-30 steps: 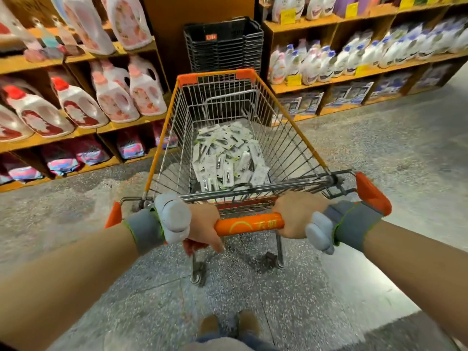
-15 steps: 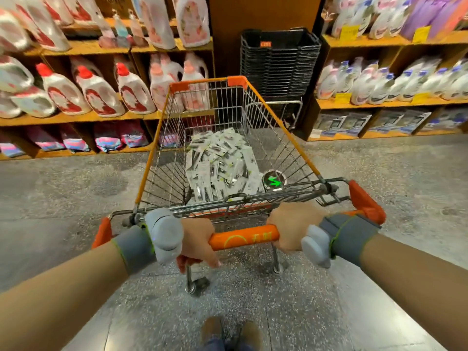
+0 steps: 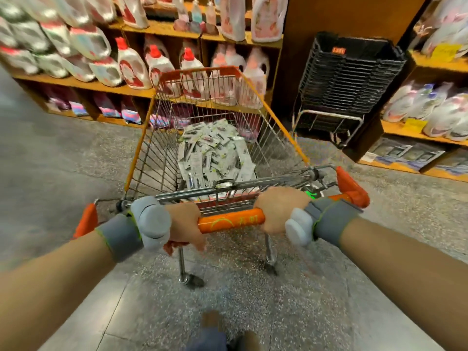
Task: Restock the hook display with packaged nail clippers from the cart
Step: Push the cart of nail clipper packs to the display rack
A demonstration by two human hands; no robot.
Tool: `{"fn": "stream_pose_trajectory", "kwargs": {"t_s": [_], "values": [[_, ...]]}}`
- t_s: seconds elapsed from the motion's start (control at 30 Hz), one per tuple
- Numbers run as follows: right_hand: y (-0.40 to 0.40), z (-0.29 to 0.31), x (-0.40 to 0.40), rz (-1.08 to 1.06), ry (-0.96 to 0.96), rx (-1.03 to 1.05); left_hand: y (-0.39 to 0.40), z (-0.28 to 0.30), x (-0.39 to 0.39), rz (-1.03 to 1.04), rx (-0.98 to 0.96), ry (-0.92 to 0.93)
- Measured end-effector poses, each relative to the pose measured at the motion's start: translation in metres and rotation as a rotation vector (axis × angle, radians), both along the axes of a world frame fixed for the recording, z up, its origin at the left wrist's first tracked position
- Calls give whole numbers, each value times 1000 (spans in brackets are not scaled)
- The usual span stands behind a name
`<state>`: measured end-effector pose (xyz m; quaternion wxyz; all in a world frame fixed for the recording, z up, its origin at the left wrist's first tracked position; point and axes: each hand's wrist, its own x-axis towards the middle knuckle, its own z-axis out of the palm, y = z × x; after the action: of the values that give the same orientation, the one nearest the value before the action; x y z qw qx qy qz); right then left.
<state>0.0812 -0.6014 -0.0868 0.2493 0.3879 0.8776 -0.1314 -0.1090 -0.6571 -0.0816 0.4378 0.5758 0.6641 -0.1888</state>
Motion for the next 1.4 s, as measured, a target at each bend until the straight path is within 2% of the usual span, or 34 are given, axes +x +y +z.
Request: {"fn": "stream_pose_trajectory", "kwargs": {"t_s": [0.13,0.37,0.53,0.7,1.1,1.4], "values": [[29,-2,-43,75,-9,32,15,0,-35,61,74,58],[96,-1,-141,191,27,61,54,-4,-127,244,121,24],[133,3,-203,225,-42,71,79,-1,-177,209,177,58],[174,6,-279,268,-21,111,111,0,-248,227,183,39],[293,3,-502,486,-41,187,202,4,-433,432,224,149],[364,3,-693,678,5,108,250,-1,-596,648,174,204]]}}
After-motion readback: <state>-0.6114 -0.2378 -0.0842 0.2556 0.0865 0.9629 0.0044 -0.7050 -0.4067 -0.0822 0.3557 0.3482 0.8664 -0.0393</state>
